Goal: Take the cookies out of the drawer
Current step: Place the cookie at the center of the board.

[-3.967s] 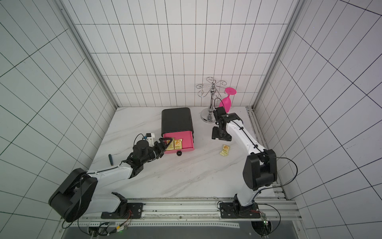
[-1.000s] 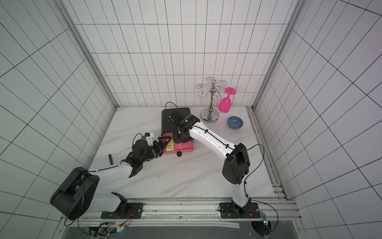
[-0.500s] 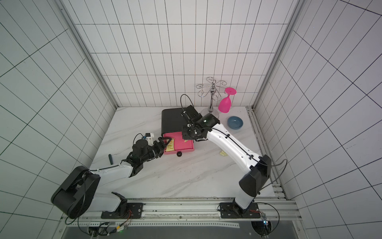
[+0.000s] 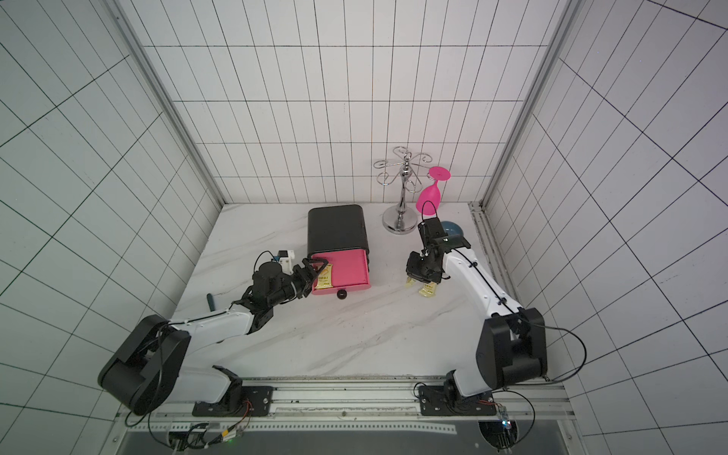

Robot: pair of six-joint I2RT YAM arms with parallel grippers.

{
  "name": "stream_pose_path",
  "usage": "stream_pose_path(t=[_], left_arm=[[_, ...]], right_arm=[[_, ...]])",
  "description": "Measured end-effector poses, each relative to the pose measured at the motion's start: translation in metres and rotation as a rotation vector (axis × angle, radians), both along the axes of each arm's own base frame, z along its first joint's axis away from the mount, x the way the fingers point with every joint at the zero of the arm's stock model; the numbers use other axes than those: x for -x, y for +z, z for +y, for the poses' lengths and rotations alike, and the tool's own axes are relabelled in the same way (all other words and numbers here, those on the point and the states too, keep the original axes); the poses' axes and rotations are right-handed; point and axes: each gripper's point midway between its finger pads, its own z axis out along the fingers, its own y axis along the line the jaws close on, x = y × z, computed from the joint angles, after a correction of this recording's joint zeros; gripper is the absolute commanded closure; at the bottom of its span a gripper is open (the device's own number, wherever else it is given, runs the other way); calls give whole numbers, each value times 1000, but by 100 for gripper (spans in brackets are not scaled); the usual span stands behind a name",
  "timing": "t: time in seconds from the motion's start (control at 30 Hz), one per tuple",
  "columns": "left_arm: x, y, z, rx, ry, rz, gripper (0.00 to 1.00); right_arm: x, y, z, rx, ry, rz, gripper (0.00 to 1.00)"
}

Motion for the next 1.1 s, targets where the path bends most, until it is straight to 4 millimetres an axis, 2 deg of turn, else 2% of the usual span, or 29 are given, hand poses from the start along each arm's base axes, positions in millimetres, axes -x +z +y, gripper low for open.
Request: stream_pose_path(t=[0.07, 0.17, 0.3, 0.33, 0.4, 0.47, 0.63, 0.77, 0.93, 1.03, 1.1], left_arm=[[0, 1, 0, 1, -2, -1, 8], [0, 2, -1, 3, -3, -2, 8], [0, 2, 0, 3, -3, -2, 8], [0, 2, 0, 3, -2, -1, 8], [-1, 2, 0, 6, -1, 1, 8], [-1, 2, 0, 8, -1, 3, 8], [-1, 3, -1, 17, -2, 5, 8], [-1, 4, -1, 23, -1, 9, 8], [0, 5, -3, 34, -7, 11, 8], [0, 7, -3, 43, -11, 10, 7], [0, 9, -5, 52, -16, 10, 7]], right_arm=[[-11, -10, 0, -40, -11, 6, 88], [-28, -14, 3, -103, -18, -14, 87], [-41, -29, 6, -151, -24, 0, 82], [-42, -35, 5, -154, -28, 9, 79], [-41, -47, 4, -159, -32, 40, 65], [-40, -55, 1, -158, -34, 57, 54], [-41, -55, -9, -160, -58, 54, 42], [-40, -35, -14, -168, -69, 16, 40], [-28, 9, -9, -186, -43, -63, 40], [-14, 41, 18, -193, 44, -101, 40], [-1, 62, 49, -205, 133, -123, 40]])
